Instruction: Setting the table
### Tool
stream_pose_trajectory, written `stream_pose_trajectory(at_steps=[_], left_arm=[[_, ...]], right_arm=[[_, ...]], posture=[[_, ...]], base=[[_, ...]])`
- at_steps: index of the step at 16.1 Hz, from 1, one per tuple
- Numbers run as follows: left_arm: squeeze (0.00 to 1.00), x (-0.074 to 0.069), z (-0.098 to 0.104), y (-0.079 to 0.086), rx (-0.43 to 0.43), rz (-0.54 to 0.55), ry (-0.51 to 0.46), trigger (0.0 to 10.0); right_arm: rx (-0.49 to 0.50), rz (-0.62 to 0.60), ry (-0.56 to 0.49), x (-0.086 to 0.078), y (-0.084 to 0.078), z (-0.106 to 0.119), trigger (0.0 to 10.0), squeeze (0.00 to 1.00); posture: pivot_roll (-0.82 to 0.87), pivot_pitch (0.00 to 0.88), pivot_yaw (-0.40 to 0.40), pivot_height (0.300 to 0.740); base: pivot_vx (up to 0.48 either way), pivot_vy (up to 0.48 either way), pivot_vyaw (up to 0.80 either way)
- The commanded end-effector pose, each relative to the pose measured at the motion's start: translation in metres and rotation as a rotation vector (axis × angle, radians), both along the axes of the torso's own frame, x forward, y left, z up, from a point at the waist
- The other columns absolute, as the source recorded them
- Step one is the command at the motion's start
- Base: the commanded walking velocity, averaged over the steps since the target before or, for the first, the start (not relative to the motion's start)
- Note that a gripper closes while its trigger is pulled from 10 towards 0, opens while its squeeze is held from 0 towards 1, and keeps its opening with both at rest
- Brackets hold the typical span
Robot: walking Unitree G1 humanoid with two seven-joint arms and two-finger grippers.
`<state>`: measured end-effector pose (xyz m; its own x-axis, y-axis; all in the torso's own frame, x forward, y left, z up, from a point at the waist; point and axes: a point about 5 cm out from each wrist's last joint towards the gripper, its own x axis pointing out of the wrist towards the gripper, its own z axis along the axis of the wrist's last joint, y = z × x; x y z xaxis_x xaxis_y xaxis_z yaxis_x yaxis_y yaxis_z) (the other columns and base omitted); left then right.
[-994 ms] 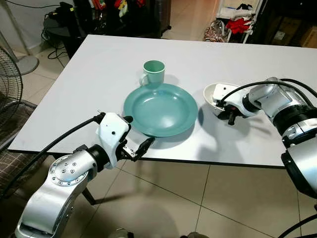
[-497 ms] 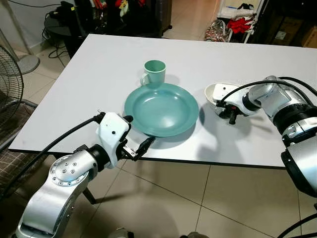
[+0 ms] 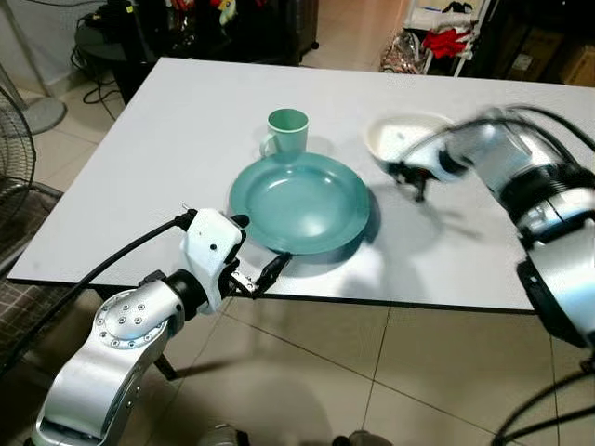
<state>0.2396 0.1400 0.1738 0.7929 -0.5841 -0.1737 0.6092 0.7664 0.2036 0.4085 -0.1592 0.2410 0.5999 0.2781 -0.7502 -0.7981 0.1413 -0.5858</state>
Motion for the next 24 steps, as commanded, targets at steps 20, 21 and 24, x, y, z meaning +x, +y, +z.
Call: stream_pose_trajectory(at_steps=[20, 21, 24], left_arm=[[0.0, -0.009, 0.005, 0.01, 0.026, 0.045, -0.016, 10.0], [0.0, -0.009, 0.005, 0.01, 0.026, 0.046, -0.016, 10.0], [0.0, -0.01, 0.006, 0.009, 0.024, 0.05, -0.016, 10.0]], right_arm=[[0.02, 0.335, 0.026, -0.019, 0.114, -0.047, 0.0, 0.0], [0.019, 0.339, 0.026, -0.02, 0.116, -0.049, 0.0, 0.0], [0.013, 0.335, -0.004, -0.021, 0.121, -0.055, 10.0, 0.0]], posture=[[0.02, 0.081, -0.091, 0.74], [0.02, 0.083, -0.095, 0.74], [0.03, 0.086, -0.102, 0.74]], base=[[0.0, 0.0, 0.0], [0.0, 0.0, 0.0], [0.0, 0.0, 0.0]])
